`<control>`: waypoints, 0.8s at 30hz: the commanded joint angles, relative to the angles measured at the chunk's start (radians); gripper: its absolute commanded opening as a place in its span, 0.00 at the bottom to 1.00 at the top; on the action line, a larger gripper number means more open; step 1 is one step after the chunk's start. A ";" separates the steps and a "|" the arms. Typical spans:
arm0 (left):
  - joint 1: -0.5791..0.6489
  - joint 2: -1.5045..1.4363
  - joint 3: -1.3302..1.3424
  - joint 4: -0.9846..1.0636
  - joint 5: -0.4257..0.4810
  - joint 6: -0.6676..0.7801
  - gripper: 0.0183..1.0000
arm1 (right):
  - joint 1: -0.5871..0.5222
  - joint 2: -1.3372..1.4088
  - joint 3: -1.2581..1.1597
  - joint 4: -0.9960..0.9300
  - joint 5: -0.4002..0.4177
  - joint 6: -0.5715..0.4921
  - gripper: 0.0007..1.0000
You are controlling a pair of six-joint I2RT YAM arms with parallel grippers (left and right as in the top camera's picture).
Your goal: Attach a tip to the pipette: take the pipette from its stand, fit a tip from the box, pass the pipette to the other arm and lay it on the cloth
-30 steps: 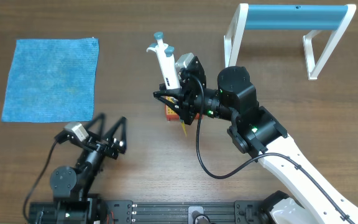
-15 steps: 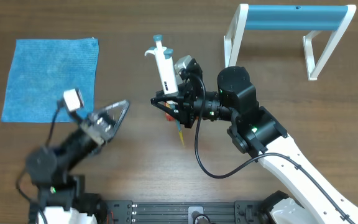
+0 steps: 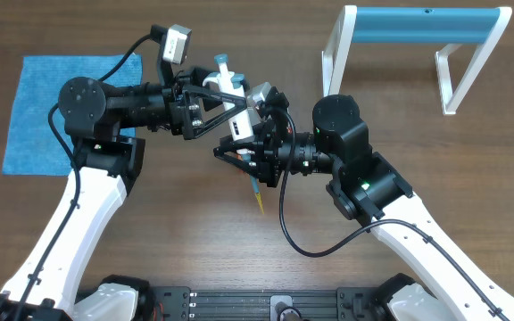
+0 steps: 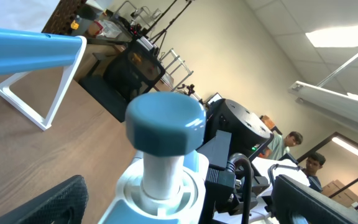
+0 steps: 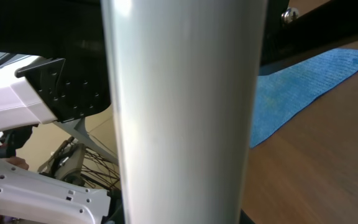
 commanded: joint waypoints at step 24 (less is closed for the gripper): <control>0.031 0.031 0.026 0.005 0.033 0.061 0.01 | -0.006 -0.003 0.012 0.009 -0.024 0.012 0.08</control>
